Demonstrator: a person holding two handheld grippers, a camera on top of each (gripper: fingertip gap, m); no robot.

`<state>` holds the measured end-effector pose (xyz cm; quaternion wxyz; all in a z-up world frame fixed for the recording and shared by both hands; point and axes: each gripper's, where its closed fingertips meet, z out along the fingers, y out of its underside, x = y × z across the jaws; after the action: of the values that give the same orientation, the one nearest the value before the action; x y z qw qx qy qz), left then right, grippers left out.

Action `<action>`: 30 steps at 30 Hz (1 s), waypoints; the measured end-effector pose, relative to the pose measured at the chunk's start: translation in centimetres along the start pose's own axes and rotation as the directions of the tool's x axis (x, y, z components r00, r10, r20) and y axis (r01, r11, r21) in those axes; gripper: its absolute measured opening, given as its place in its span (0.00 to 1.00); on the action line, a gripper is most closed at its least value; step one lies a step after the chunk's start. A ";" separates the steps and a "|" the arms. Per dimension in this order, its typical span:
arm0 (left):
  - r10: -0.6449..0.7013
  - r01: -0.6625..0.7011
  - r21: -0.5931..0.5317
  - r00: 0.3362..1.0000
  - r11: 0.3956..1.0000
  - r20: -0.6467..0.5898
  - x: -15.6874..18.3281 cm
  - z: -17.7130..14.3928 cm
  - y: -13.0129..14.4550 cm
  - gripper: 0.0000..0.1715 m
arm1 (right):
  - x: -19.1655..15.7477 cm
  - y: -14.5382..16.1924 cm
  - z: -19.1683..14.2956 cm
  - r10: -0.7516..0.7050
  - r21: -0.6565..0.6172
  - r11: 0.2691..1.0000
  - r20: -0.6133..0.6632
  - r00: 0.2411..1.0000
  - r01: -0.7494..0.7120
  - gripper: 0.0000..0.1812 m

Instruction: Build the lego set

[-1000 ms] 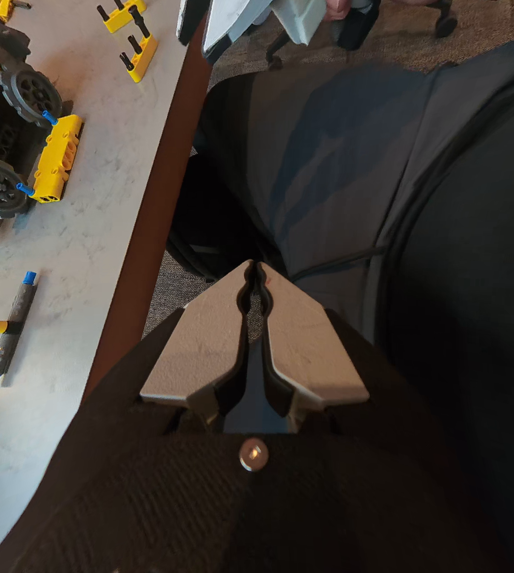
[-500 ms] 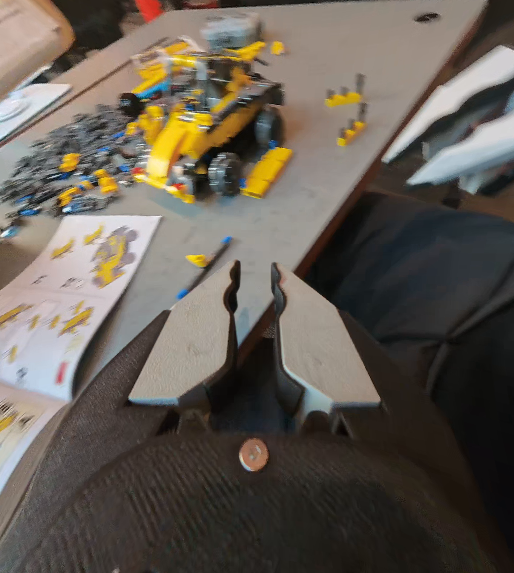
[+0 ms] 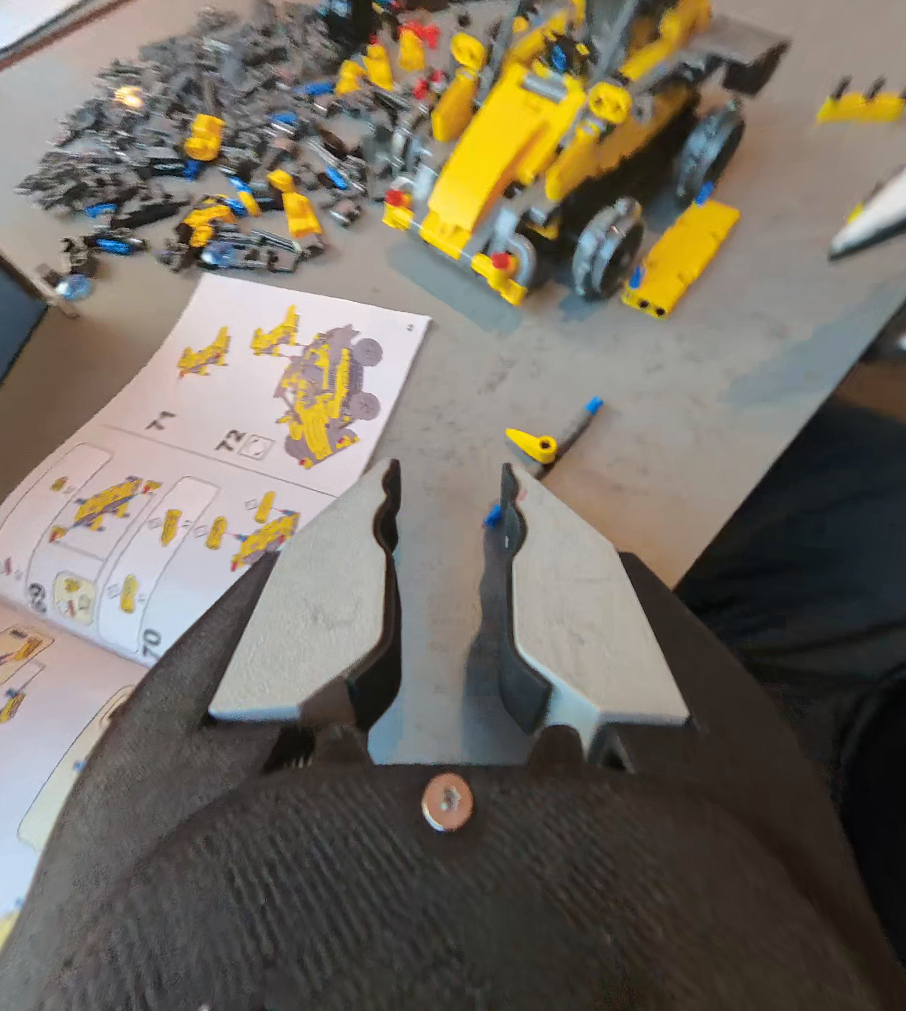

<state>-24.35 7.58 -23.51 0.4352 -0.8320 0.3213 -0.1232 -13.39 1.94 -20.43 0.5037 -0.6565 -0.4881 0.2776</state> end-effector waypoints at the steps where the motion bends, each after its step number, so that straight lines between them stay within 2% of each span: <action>1: 0.028 -0.029 -0.018 0.999 0.999 -0.021 0.5 0.2 0.3 0.21 | 0.2 -0.2 0.3 -0.001 0.007 1.000 0.004 1.000 0.000 0.16; 3: 0.061 -0.064 -0.039 0.997 0.997 -0.056 1.3 0.6 0.8 0.26 | 0.4 -0.4 0.9 -0.005 0.026 1.000 0.008 1.000 0.005 0.16; 6: 0.087 -0.090 -0.051 0.994 0.995 -0.073 1.7 1.1 1.4 0.26 | 0.2 -0.1 2.0 -0.003 0.027 1.000 0.023 1.000 0.002 0.16; 13: 0.019 -0.029 -0.060 0.987 0.998 -0.159 2.1 1.4 1.6 0.24 | 0.2 1.4 3.3 -0.072 -0.049 0.996 0.000 0.997 0.072 0.17; 18: 0.021 -0.031 -0.058 0.986 0.998 -0.167 2.3 1.5 1.5 0.25 | 0.4 1.4 3.4 -0.011 -0.036 0.999 0.017 1.000 0.012 0.16; 30: 0.018 -0.018 0.002 0.991 1.000 -0.135 2.2 1.2 1.1 0.20 | 0.0 0.7 4.0 0.094 -0.022 0.996 0.102 0.990 -0.092 0.18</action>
<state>-22.50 6.50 -25.27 0.4138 -0.8186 0.3577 -0.1755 -16.59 3.46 -22.44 0.4586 -0.6676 -0.4848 0.3301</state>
